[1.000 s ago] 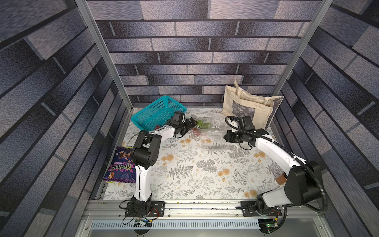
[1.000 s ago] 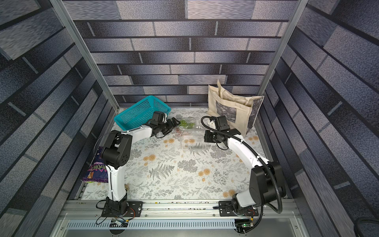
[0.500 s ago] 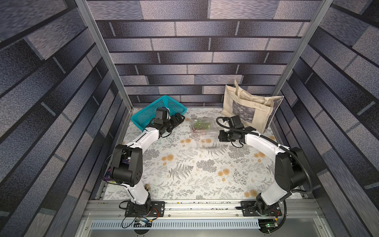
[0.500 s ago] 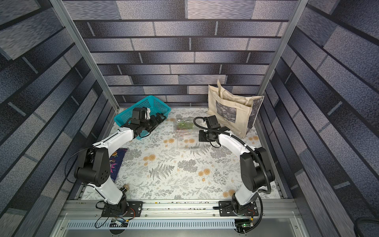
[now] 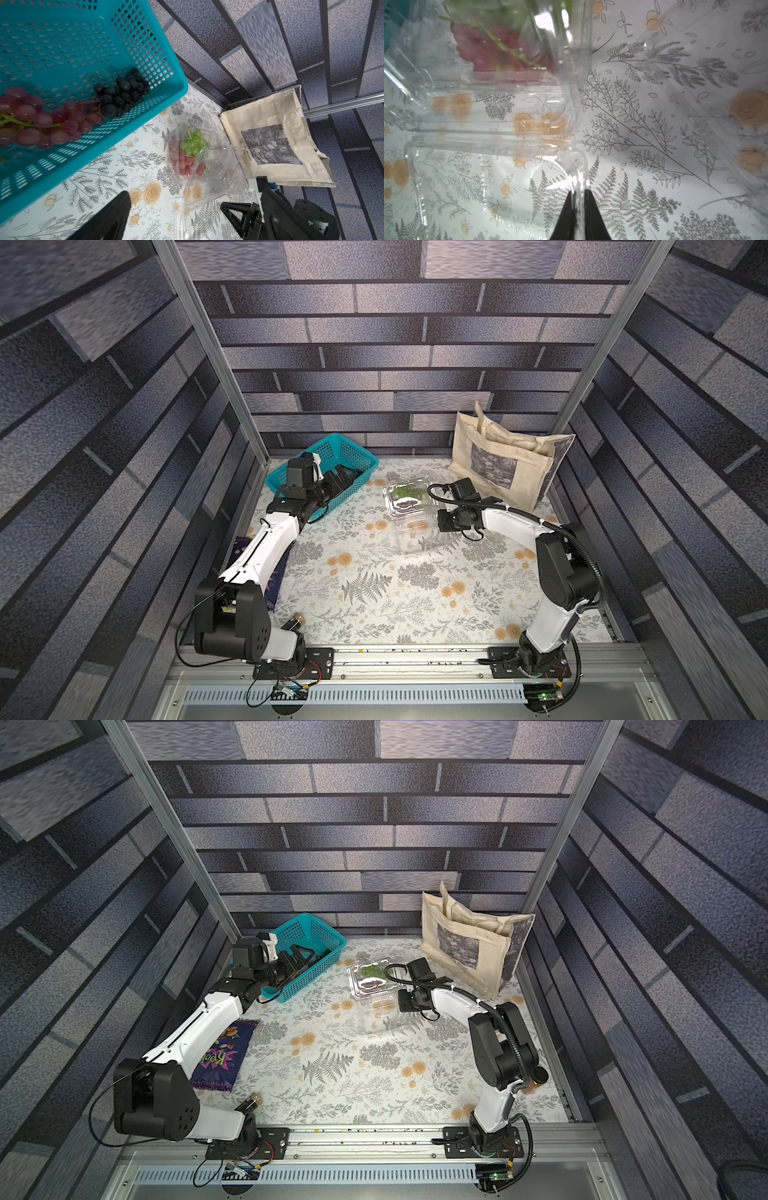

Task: Pack grapes into containers
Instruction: Adjust the packing box at the center of the board, then place the packing box at the center of the board.

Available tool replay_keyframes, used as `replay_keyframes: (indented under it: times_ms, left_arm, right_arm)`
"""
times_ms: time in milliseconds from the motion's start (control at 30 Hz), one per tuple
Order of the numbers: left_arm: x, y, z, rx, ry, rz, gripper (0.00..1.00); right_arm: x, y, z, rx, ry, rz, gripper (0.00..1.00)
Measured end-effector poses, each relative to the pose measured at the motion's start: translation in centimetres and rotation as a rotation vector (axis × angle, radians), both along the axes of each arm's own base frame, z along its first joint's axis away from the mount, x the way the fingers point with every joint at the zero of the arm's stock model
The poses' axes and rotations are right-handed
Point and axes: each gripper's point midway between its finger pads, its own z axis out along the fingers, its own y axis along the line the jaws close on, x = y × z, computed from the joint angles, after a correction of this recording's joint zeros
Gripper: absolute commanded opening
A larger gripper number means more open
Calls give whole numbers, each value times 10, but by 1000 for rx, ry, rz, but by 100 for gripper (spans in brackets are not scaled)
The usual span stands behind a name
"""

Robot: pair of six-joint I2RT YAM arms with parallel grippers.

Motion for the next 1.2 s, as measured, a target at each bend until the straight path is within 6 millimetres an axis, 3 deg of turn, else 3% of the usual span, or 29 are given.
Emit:
replay_keyframes:
  times_ms: [367,700,800,1200]
  left_arm:
    - [-7,16,-18,-6,77,24,100]
    - [-9,34,-26,-10,122,58,100]
    - [-10,35,-28,-6,129,59,100]
    - [-10,38,-28,4,123,58,100]
  right_arm:
    - [4,2,-2,2,6,-21,28]
    - [10,4,6,12,-9,-34,30]
    - [10,4,6,18,-3,-49,20]
    - [5,2,-3,42,58,-136,22]
